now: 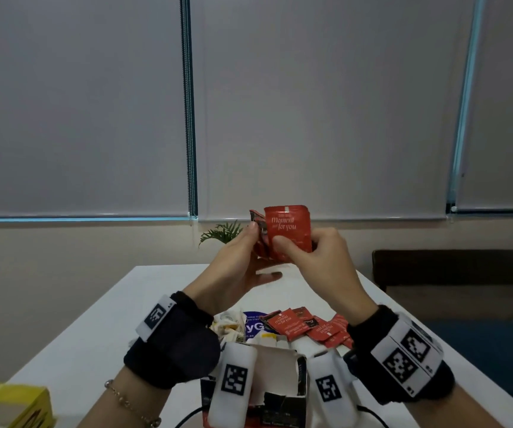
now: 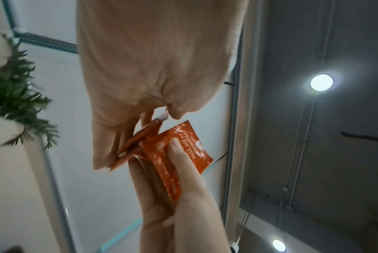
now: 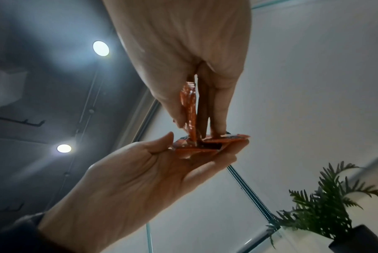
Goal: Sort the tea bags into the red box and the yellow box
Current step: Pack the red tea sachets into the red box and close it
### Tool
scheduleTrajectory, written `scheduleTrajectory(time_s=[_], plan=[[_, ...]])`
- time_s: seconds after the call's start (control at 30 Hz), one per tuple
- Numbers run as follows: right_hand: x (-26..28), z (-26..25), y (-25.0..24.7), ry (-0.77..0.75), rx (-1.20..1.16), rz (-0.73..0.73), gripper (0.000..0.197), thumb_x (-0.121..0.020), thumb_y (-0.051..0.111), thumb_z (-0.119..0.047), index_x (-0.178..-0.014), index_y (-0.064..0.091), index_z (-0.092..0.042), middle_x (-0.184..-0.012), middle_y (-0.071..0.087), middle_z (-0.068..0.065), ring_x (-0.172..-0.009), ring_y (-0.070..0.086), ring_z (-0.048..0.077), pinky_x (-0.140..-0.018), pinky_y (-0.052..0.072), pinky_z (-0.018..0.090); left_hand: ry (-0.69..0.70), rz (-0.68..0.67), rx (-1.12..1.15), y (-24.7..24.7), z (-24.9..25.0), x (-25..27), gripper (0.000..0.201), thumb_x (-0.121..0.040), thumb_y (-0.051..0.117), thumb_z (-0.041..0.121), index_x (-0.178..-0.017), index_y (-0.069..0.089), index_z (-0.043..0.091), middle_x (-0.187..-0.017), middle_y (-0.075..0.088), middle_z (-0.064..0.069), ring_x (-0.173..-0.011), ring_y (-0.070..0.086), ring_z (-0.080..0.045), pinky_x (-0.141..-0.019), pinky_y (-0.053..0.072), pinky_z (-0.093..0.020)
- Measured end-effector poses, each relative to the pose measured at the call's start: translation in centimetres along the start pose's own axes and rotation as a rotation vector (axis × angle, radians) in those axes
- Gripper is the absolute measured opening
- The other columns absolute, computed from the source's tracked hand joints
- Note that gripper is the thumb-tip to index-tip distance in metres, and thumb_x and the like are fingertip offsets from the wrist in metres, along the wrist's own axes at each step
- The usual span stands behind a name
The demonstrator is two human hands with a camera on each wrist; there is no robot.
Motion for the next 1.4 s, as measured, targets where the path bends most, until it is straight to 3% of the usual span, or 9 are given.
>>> scheduleTrajectory(time_s=[0.27, 0.47, 0.57, 0.63, 0.77, 0.93, 1.07, 1.2, 1.4], plan=[[-0.6, 0.0, -0.1, 0.325, -0.631, -0.194, 0.023, -0.094, 0.06, -0.016, -0.111, 0.065, -0.001, -0.103, 0.074, 0.017, -0.098, 0.072, 0.025, -0.085, 0.059, 0.035, -0.056, -0.042, 0.151, -0.1, 0.5, 0.2, 0.033, -0.105, 0.034, 0.022, -0.121, 0.056, 0.005, -0.12, 0.064, -0.02, -0.109, 0.064, -0.033, -0.082, 0.059, -0.037], [-0.4, 0.3, -0.9, 0.205, -0.175, -0.153, 0.025, -0.085, 0.073, -0.032, -0.089, 0.07, -0.007, -0.072, 0.075, 0.007, -0.055, 0.069, 0.018, -0.048, 0.049, 0.024, 0.006, -0.023, 0.023, 0.3, 0.3, 0.4, 0.032, -0.104, 0.035, 0.023, -0.117, 0.057, 0.003, -0.096, 0.065, -0.016, -0.078, 0.062, -0.021, -0.07, 0.052, -0.029], [-0.6, 0.9, -0.6, 0.118, 0.195, -0.097, 0.044, -0.081, 0.065, -0.059, -0.08, 0.068, -0.015, -0.065, 0.069, 0.001, -0.055, 0.063, 0.013, -0.054, 0.047, 0.028, 0.032, -0.039, -0.011, 0.6, 0.3, 0.5, 0.036, -0.103, 0.037, 0.027, -0.12, 0.055, 0.001, -0.101, 0.065, -0.016, -0.082, 0.064, -0.021, -0.076, 0.052, -0.03], [-0.7, 1.1, -0.4, 0.101, 0.309, -0.091, 0.052, -0.084, 0.051, -0.069, -0.092, 0.063, -0.02, -0.079, 0.068, -0.004, -0.071, 0.064, 0.014, -0.067, 0.051, 0.034, 0.048, -0.046, -0.018, 0.7, 0.4, 0.6, 0.034, -0.103, 0.038, 0.028, -0.122, 0.055, 0.005, -0.105, 0.066, -0.015, -0.085, 0.065, -0.019, -0.077, 0.055, -0.03], [-0.9, 1.0, -0.9, 0.019, 0.292, -0.017, 0.038, -0.099, 0.043, -0.048, -0.106, 0.06, -0.015, -0.089, 0.067, 0.0, -0.081, 0.064, 0.015, -0.075, 0.052, 0.035, 0.07, -0.013, -0.07, 0.8, 0.4, 0.8, 0.033, -0.104, 0.035, 0.029, -0.124, 0.055, 0.012, -0.114, 0.067, -0.015, -0.098, 0.067, -0.026, -0.079, 0.058, -0.032], [-0.5, 0.1, -1.0, -0.229, 0.409, 0.192, 0.011, -0.097, 0.058, -0.028, -0.094, 0.068, -0.024, -0.074, 0.052, -0.006, -0.068, 0.047, -0.001, -0.061, 0.031, 0.01, 0.091, -0.019, 0.001, 1.4, 0.1, 0.6, 0.035, -0.105, 0.032, 0.025, -0.125, 0.054, 0.008, -0.12, 0.064, -0.02, -0.099, 0.07, -0.029, -0.09, 0.056, -0.035], [0.1, -0.5, 0.2, -0.214, 0.309, 0.017, 0.023, -0.097, 0.056, -0.034, -0.11, 0.073, -0.026, -0.077, 0.056, -0.002, -0.068, 0.053, 0.006, -0.062, 0.043, 0.016, 0.108, -0.073, 0.033, 1.8, -0.3, 0.6, 0.037, -0.105, 0.032, 0.026, -0.124, 0.056, 0.005, -0.109, 0.07, -0.013, -0.098, 0.069, -0.02, -0.083, 0.058, -0.028], [-0.1, -0.8, 0.5, 0.092, -0.136, -0.27, 0.043, -0.104, 0.038, -0.034, -0.079, 0.061, -0.009, -0.065, 0.054, 0.002, -0.056, 0.053, 0.011, -0.05, 0.047, 0.033, 0.117, -0.052, -0.001, 1.1, 0.1, 0.5, 0.043, -0.104, 0.033, 0.03, -0.118, 0.053, -0.006, -0.089, 0.06, -0.015, -0.081, 0.063, -0.022, -0.079, 0.059, -0.028], [-0.5, -0.9, -0.3, 0.13, -0.157, -0.415, 0.056, -0.105, 0.033, -0.037, -0.091, 0.058, 0.011, -0.073, 0.052, 0.01, -0.068, 0.052, 0.014, -0.055, 0.045, 0.032, 0.128, -0.134, -0.052, 0.7, 0.3, 0.4, 0.028, -0.101, 0.039, 0.028, -0.107, 0.052, 0.004, -0.082, 0.055, -0.008, -0.079, 0.061, -0.018, -0.083, 0.055, -0.029]])
Point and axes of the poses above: each hand's wrist, its own x-axis away from the middle knuckle, its own y-axis out of the palm, z = x × y, the point moved 2 cm from there along -x, towards the middle knuckle
